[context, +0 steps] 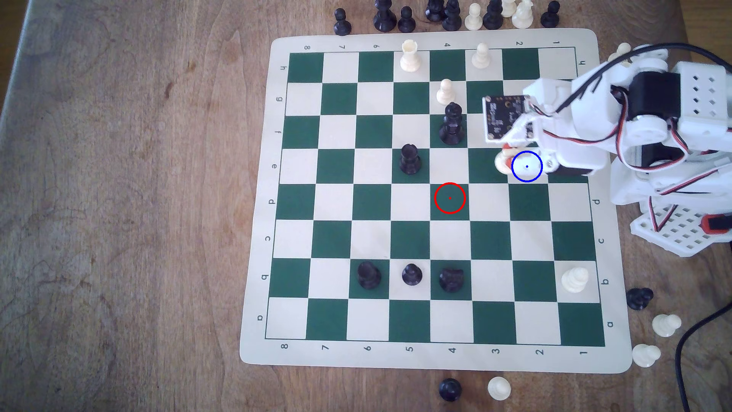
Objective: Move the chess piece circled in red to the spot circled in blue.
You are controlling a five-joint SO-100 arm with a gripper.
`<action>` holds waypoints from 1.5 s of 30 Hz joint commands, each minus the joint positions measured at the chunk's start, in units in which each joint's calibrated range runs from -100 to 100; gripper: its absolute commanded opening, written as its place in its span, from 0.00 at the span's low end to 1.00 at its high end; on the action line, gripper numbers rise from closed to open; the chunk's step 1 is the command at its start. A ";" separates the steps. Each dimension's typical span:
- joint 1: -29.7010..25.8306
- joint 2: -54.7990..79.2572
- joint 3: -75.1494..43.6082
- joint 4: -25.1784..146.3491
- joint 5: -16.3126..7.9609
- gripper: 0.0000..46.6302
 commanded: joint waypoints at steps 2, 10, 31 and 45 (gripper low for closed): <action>1.39 -6.88 1.12 2.75 -0.29 0.01; 4.13 -12.06 4.92 4.80 0.15 0.01; 3.90 -7.98 8.37 3.24 -0.20 0.01; 3.82 -2.80 8.46 1.85 -0.05 0.02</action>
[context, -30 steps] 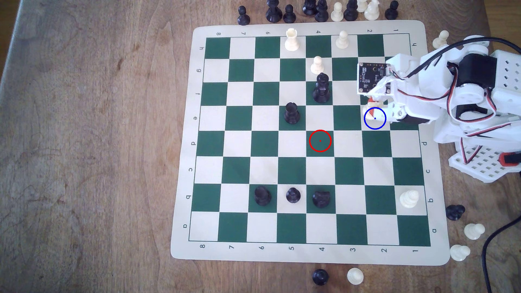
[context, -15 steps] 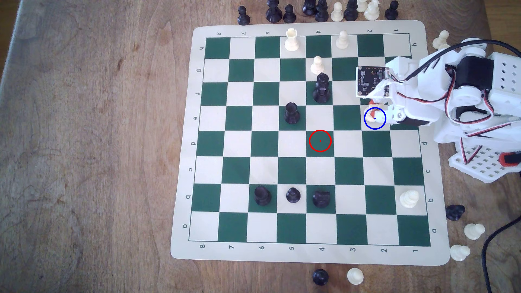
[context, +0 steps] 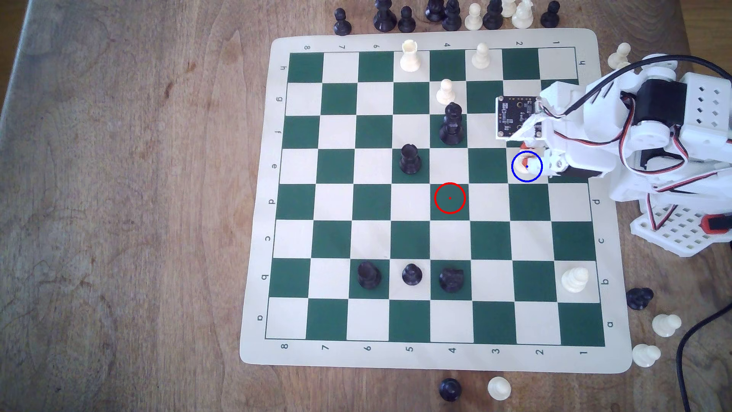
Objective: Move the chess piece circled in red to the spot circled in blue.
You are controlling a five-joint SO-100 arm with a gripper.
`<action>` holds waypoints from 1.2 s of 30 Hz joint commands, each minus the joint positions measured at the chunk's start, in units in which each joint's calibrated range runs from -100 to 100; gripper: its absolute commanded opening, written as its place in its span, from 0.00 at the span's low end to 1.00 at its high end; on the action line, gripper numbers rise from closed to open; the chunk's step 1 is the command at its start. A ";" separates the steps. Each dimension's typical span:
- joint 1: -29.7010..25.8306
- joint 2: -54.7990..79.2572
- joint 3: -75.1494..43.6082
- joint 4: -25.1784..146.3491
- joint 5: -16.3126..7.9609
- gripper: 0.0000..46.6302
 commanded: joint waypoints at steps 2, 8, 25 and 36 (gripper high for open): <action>-0.31 1.56 -0.49 -1.11 0.00 0.03; 0.00 1.39 -0.58 -0.86 0.05 0.25; 0.55 -17.62 -2.03 10.11 0.34 0.36; -1.80 -17.62 -6.74 -5.61 0.34 0.26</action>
